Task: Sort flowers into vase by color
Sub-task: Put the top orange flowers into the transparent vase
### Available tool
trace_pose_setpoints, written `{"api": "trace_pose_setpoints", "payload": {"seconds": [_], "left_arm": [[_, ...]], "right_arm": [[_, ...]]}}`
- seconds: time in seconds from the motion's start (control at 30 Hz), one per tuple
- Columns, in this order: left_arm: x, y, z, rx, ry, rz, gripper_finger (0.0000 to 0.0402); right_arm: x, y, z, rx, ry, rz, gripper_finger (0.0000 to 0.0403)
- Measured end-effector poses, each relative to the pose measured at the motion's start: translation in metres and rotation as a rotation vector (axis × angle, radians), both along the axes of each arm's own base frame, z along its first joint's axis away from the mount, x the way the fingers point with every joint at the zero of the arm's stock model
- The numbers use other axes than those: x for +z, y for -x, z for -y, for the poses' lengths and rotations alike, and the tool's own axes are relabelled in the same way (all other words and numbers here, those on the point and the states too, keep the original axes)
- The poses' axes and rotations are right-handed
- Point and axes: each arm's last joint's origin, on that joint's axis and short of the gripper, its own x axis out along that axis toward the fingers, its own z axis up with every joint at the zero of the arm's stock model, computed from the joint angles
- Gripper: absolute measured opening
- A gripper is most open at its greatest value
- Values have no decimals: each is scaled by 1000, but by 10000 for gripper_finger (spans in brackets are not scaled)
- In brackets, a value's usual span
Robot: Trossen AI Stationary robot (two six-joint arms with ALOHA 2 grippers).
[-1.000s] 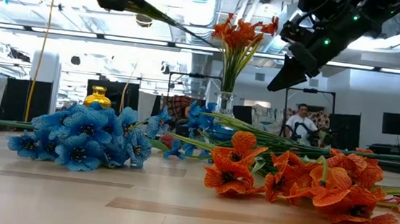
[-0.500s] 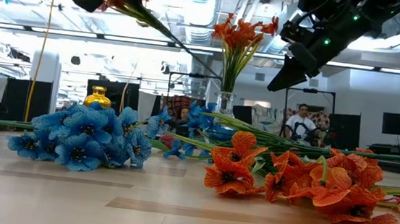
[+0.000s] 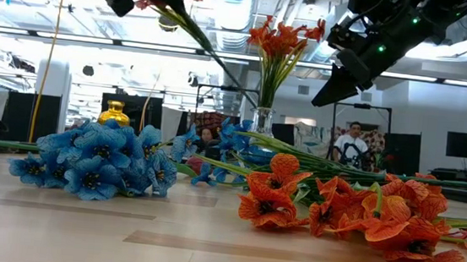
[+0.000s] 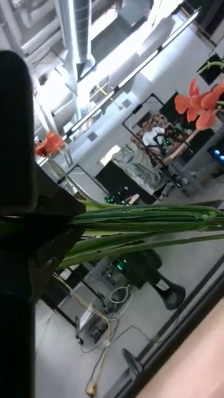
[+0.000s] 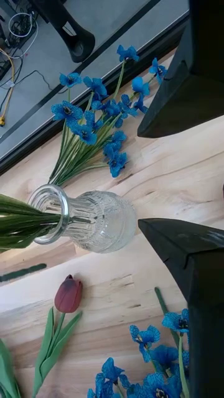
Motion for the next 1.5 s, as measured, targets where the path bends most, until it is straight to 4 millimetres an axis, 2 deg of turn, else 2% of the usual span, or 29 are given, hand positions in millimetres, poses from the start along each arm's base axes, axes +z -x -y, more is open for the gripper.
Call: {"api": "trace_pose_setpoints", "payload": {"seconds": [0.23,0.97,1.2,1.5], "left_arm": [[3,-5,-12,16,-13,-19,0],[10,-3,-15,38,-71,-37,0],[17,-3,-14,-5,-16,27,0],[17,-8,-21,-46,2,-30,0]], "right_arm": [[0,0,0,0,0,0,250],[0,0,0,0,0,1,250],[0,0,0,0,1,4,250],[0,0,0,0,1,4,250]]}}
